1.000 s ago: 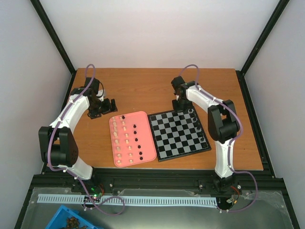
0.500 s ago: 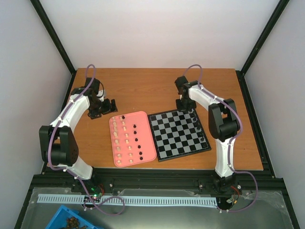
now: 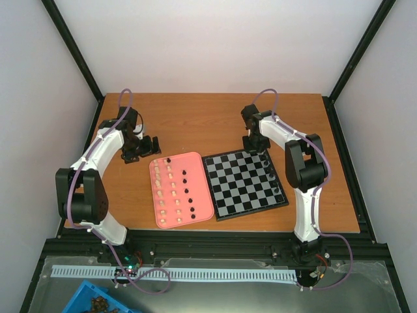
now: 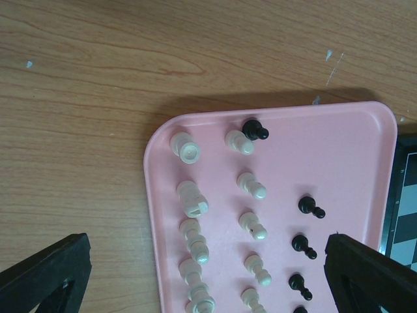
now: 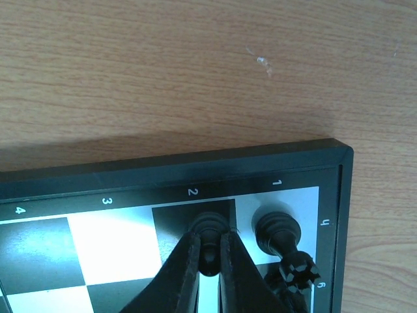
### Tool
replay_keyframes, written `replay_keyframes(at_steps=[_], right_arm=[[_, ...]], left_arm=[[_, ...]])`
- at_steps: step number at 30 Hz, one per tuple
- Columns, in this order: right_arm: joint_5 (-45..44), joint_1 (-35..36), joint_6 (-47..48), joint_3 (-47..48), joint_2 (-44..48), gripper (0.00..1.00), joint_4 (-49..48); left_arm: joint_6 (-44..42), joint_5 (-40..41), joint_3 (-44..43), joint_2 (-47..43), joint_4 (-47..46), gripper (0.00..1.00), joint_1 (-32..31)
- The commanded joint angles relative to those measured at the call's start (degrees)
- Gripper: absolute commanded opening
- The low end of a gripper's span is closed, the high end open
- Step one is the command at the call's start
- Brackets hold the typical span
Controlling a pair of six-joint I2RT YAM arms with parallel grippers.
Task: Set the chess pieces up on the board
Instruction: Place the chess piece on the chessboard.
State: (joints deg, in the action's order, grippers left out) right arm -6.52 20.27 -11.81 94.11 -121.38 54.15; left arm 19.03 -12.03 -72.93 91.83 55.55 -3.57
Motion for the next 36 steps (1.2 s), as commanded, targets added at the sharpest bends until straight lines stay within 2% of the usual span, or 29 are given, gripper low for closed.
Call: replay_keyframes(at_steps=[1, 13, 24, 31, 36], right_arm=[[-1.0, -0.5, 0.39, 0.79, -1.79, 0.06, -0.61], [0.72, -0.52, 0.94, 0.5, -0.52, 0.29, -0.54], [5.36, 1.64, 1.75, -0.71, 7.58, 0.36, 0.91], [2.92, 4.78, 0.54, 0.16, 11.5, 0.37, 3.29], [4.35, 9.97, 1.43, 5.33, 9.14, 0.37, 7.08]], left_arm=[[-0.22, 0.14, -2.47, 0.75, 0.61, 1.0, -0.33], [-0.23, 0.17, -2.9, 1.04, 0.77, 1.0, -0.31], [-0.18, -0.07, -3.36, 1.38, 0.81, 1.0, -0.36], [-0.04, -0.37, -3.21, 1.16, 0.8, 1.0, -0.37], [0.19, -0.86, -3.1, 1.06, 0.62, 1.0, -0.3]])
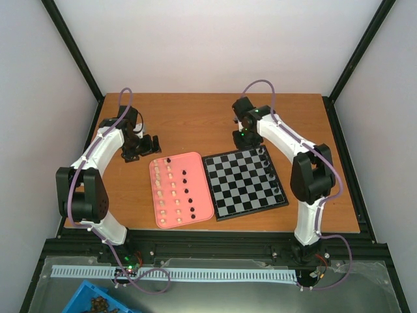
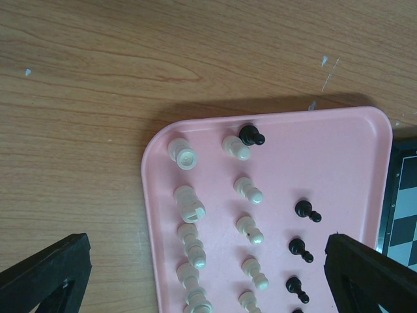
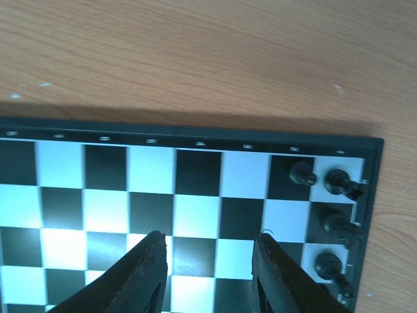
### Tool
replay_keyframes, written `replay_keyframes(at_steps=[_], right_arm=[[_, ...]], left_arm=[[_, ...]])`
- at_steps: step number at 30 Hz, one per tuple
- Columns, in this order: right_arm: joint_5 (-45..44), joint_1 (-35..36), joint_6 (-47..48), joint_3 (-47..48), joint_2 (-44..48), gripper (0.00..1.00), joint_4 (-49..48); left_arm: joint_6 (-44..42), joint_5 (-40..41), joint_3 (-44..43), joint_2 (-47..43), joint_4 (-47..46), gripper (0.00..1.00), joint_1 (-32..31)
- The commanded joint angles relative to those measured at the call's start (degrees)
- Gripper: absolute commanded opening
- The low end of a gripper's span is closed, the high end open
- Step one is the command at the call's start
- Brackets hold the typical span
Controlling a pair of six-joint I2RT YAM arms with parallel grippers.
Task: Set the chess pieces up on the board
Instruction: Place the chess piece on the chessboard, then pick up the chess piece from the storage box.
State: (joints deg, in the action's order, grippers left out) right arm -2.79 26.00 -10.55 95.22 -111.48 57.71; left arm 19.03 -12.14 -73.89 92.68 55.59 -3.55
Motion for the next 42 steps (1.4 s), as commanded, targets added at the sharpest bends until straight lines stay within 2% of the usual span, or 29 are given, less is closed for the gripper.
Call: replay_keyframes(at_steps=[1, 8, 13, 21, 28, 42], right_arm=[[1.76, 6.06, 0.11, 4.83, -1.33, 0.37, 3.52], [13.37, 17.75, -0.86, 10.89, -8.48, 0.37, 0.04], [17.54, 22.52, 0.25, 19.53, -16.54, 0.38, 0.07], [19.44, 22.96, 0.17, 24.07, -23.64, 0.37, 0.13], [16.97, 23.04, 0.01, 27.87, -28.46, 0.36, 0.95], [15.38, 23.04, 0.17, 29.51, -30.71, 0.27, 1.87]], left_arm=[[0.22, -0.82, -2.14, 0.17, 0.61, 1.0, -0.36], [0.28, -0.56, -1.9, -0.41, 0.64, 1.0, -0.39], [0.22, -0.44, -1.16, -1.27, 0.5, 1.0, -0.33], [0.18, -0.5, -0.63, -1.8, 0.24, 1.0, -0.4], [0.21, -0.69, -0.85, -1.19, 0.24, 1.0, -0.38], [0.13, -0.86, -1.16, -0.42, 0.17, 1.0, -0.35]])
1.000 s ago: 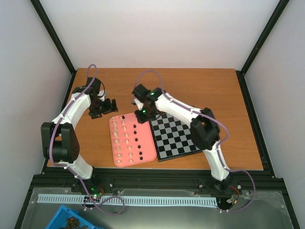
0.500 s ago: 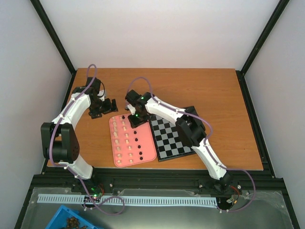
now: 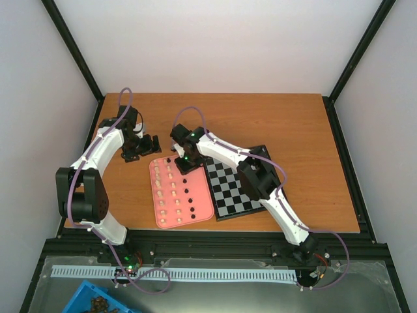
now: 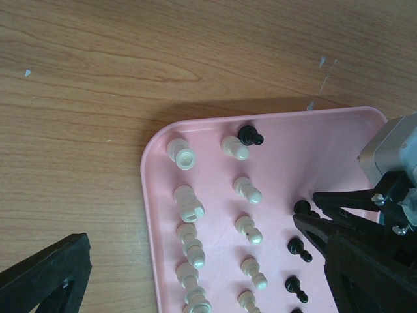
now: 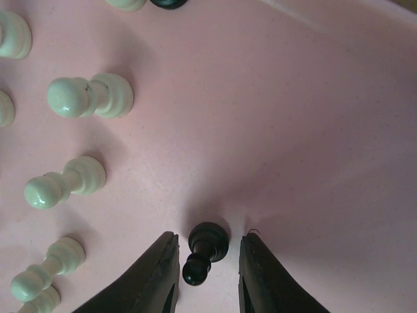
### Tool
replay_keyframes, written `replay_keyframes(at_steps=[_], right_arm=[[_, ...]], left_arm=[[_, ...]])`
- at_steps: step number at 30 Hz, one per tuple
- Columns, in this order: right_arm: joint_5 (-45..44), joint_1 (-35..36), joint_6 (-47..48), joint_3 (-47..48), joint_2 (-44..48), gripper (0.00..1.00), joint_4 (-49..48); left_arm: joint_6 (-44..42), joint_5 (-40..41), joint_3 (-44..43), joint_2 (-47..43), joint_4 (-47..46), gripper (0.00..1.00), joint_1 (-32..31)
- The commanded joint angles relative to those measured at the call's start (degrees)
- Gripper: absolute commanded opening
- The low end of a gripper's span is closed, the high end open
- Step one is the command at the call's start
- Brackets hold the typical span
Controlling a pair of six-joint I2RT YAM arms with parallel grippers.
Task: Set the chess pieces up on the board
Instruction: Pick up the chess piece from the storage box, then place the chess piece on the chessboard.
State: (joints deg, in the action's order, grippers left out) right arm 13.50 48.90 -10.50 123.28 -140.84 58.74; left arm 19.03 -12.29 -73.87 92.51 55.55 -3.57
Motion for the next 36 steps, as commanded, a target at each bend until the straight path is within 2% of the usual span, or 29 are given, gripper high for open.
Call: replay_keyframes(at_steps=[1, 3, 14, 22, 29, 36], right_arm=[[-0.93, 0.14, 0.21, 1.48, -1.45, 0.27, 0.82], [-0.91, 0.14, 0.22, 1.44, -1.65, 0.25, 0.75], [-2.19, 0.14, 0.38, 1.43, -1.41, 0.05, 1.03], [-6.25, -1.37, -0.64, 1.19, 4.87, 0.03, 1.05], [-8.47, -8.01, -2.59, -10.78, 16.74, 0.03, -1.28], [-9.82, -18.55, -2.73, -29.44, 28.04, 0.03, -4.33]], left_arm=[[0.13, -0.71, -1.15, -0.26, 0.18, 1.0, -0.37], [0.13, -0.76, -1.16, -0.26, 0.22, 1.0, -0.31], [0.12, -0.88, -0.97, -0.55, 0.09, 1.0, -0.37], [0.13, -0.85, -0.8, -1.0, 0.11, 1.0, -0.31], [0.13, -0.79, -0.4, -1.37, -0.09, 1.0, -0.31], [0.2, -0.93, -0.87, -1.18, 0.14, 1.0, -0.35]])
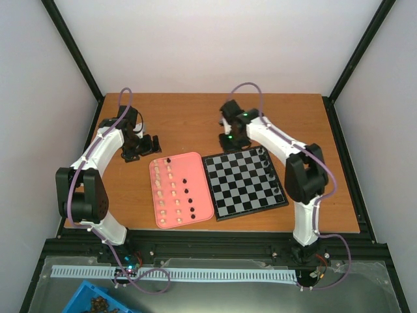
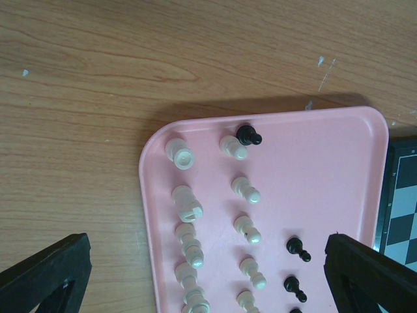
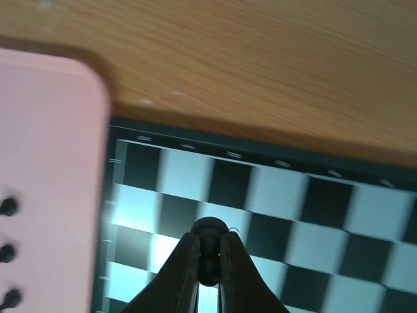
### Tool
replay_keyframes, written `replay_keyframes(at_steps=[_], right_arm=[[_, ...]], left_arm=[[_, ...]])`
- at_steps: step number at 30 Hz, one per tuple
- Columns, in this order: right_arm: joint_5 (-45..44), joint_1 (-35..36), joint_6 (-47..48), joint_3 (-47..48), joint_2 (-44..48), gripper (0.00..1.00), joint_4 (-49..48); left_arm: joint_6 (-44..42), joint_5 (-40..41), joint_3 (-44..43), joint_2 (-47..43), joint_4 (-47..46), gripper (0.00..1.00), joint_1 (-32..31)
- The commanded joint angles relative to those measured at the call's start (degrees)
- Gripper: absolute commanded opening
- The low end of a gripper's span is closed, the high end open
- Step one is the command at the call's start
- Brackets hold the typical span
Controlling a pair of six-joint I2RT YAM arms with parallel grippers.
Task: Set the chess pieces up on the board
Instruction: Place the chess piece on the chessboard.
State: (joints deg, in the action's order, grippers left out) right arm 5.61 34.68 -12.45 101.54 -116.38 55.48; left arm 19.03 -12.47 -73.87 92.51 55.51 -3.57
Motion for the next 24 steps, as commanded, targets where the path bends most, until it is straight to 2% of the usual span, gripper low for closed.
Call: replay_keyframes(at_steps=[1, 5, 12, 24], right_arm=[[-2.58, -6.02, -0.6, -9.5, 4.5, 0.03, -1.35], [-5.14, -9.3, 0.59, -13.55, 5.61, 0.03, -1.58], [-10.27, -11.63, 0.68, -14.58, 4.2, 0.03, -0.95], [-11.86, -13.66, 0.92, -16.17, 2.35, 0.03, -0.98]], left_arm=[[0.16, -0.6, -0.88, -1.14, 0.22, 1.0, -0.33], [0.2, -0.58, -1.15, -0.71, 0.33, 1.0, -0.3], [0.09, -0.47, -1.86, 0.01, 0.66, 1.0, -0.33], [0.08, -0.37, -2.34, 0.75, 0.88, 1.0, -0.36]])
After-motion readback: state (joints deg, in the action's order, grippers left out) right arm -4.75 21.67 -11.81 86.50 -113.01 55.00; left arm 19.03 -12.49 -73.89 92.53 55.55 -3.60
